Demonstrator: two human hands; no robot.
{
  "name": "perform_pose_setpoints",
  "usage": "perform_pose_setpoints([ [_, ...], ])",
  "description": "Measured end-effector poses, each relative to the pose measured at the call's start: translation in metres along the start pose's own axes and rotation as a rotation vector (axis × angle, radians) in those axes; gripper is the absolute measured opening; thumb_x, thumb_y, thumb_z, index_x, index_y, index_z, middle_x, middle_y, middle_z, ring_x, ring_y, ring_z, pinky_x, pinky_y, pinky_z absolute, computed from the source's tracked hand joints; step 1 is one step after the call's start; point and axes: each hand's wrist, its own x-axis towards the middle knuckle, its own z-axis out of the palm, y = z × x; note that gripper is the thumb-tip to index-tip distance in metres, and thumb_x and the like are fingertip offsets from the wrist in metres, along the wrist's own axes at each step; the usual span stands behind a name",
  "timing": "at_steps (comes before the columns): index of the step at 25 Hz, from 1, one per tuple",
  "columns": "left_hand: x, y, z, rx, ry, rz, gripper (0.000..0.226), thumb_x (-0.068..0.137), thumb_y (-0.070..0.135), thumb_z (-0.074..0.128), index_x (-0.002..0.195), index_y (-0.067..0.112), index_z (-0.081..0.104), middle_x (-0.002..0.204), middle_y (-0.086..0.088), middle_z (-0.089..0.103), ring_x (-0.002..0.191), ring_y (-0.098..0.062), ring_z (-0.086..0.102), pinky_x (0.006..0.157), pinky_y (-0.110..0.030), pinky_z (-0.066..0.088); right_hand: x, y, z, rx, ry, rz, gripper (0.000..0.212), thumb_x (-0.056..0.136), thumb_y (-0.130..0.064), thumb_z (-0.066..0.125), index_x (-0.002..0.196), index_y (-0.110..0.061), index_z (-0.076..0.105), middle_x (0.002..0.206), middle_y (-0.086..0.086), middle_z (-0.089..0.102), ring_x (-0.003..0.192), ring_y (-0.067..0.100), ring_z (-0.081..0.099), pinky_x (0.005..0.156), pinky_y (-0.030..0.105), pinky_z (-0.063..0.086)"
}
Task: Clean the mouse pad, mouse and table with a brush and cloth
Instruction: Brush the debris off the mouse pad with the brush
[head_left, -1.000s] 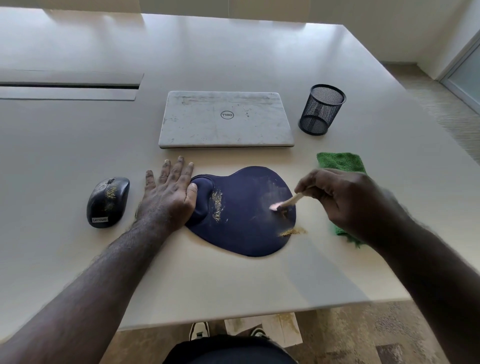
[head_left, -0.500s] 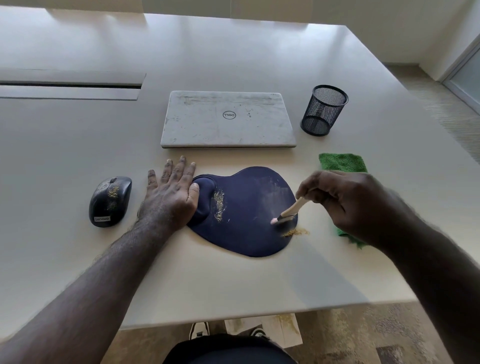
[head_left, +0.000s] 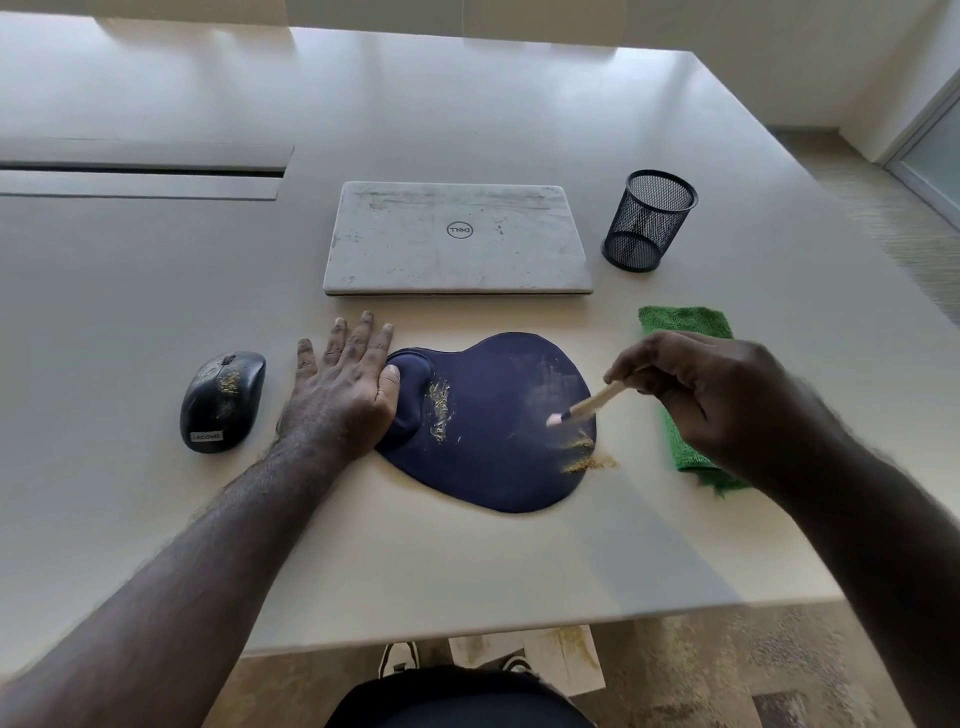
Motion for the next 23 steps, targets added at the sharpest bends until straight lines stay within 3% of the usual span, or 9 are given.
perform_pose_setpoints([
  [2,0.000,0.000,0.000,0.006,0.001,0.006,0.057,0.100,0.036,0.021,0.155,0.028,0.005,0.163,0.006,-0.005,0.149,-0.017,-0.006,0.118,-0.046,-0.008,-0.002,-0.002,0.004,-0.022,0.025,0.015,0.021,0.097,-0.024,0.054,0.101,-0.013,0.071,0.094,-0.009,0.070,0.082,0.011,0.069,0.073,0.034,0.058],
  [7,0.000,0.000,0.001,0.002,0.000,0.005,0.057,0.101,0.036,0.020,0.155,0.029,0.005,0.163,0.007,-0.006,0.149,-0.017,-0.007,0.118,-0.046,-0.009,-0.014,0.002,-0.006,0.032,-0.072,0.029,0.014,0.097,-0.024,0.055,0.101,-0.028,0.067,0.095,-0.017,0.070,0.085,0.007,0.069,0.070,0.039,0.058],
  [9,0.000,-0.001,0.001,0.007,0.002,0.008,0.057,0.101,0.036,0.020,0.155,0.029,0.005,0.163,0.006,-0.006,0.149,-0.017,-0.007,0.118,-0.046,-0.009,-0.013,-0.002,-0.007,0.044,-0.046,0.014,0.016,0.099,-0.024,0.053,0.102,-0.022,0.069,0.097,-0.017,0.070,0.086,0.005,0.069,0.074,0.034,0.059],
  [12,0.000,-0.001,0.002,0.007,-0.002,0.010,0.057,0.101,0.036,0.020,0.155,0.029,0.004,0.163,0.006,-0.007,0.149,-0.017,-0.007,0.118,-0.046,-0.009,-0.011,-0.012,0.002,0.036,-0.056,-0.024,0.014,0.092,-0.013,0.062,0.101,-0.011,0.073,0.096,-0.010,0.071,0.085,-0.001,0.065,0.078,0.013,0.052],
  [15,0.000,0.000,0.002,0.003,0.002,0.000,0.057,0.100,0.036,0.021,0.155,0.029,0.006,0.163,0.007,-0.005,0.149,-0.017,-0.006,0.118,-0.046,-0.008,-0.014,-0.011,-0.002,0.051,-0.151,-0.005,0.014,0.089,-0.005,0.065,0.098,-0.013,0.072,0.092,-0.015,0.068,0.084,-0.007,0.064,0.076,0.003,0.045],
  [17,-0.001,0.000,0.002,0.021,0.014,0.005,0.057,0.100,0.036,0.019,0.155,0.028,0.006,0.163,0.006,-0.004,0.149,-0.019,-0.005,0.118,-0.047,-0.007,-0.015,-0.010,-0.011,0.076,-0.148,0.007,0.014,0.092,-0.010,0.061,0.098,-0.017,0.071,0.092,-0.019,0.068,0.086,-0.005,0.066,0.076,0.010,0.051],
  [20,-0.001,-0.001,0.002,0.034,0.012,0.014,0.058,0.099,0.036,0.017,0.155,0.028,0.006,0.163,0.005,-0.004,0.149,-0.019,-0.004,0.118,-0.048,-0.007,-0.013,-0.014,-0.011,0.084,-0.096,-0.019,0.021,0.093,-0.022,0.056,0.101,-0.013,0.072,0.096,-0.011,0.071,0.088,0.001,0.069,0.076,0.026,0.058],
  [23,0.001,-0.001,0.002,0.008,0.002,-0.003,0.057,0.100,0.036,0.021,0.155,0.030,0.006,0.163,0.007,-0.004,0.149,-0.017,-0.005,0.118,-0.047,-0.008,-0.017,-0.016,-0.005,0.084,-0.164,-0.049,0.018,0.093,-0.017,0.057,0.102,-0.013,0.072,0.097,-0.010,0.070,0.087,-0.001,0.068,0.075,0.024,0.057],
])
